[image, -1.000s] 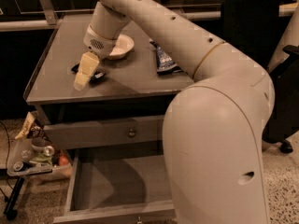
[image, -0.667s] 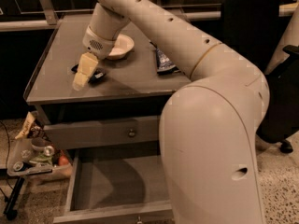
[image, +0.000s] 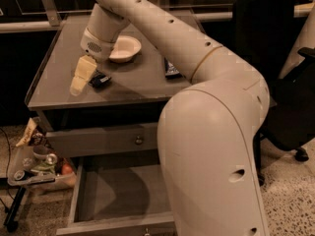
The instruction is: Place rxbar blueberry into middle drawer
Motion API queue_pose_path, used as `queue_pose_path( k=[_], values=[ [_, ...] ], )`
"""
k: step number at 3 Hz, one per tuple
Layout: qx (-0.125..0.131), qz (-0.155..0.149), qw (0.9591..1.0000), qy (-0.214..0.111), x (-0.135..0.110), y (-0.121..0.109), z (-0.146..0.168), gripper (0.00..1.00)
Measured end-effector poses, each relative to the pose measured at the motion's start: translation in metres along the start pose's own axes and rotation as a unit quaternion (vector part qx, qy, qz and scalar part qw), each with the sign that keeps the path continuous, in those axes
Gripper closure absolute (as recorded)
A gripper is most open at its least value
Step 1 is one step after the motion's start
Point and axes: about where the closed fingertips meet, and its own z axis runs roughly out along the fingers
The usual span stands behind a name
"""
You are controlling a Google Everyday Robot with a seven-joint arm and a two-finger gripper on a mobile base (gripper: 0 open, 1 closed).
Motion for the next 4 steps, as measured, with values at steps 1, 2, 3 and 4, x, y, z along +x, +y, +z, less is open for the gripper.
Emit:
queue_pose_path(
  k=[1, 2, 3, 4],
  values=[
    [0.003, -0.007, 1.0, 0.005, -0.005, -0.001, 0.001, 0.0],
    [0.008, 0.005, 0.9999, 0.011, 0.004, -0.013, 0.005, 0.0],
    [0.01, 0.012, 0.9997, 0.017, 0.01, -0.02, 0.01, 0.0],
    [0.01, 0.012, 0.9997, 0.017, 0.01, -0.02, 0.01, 0.19]
  ],
)
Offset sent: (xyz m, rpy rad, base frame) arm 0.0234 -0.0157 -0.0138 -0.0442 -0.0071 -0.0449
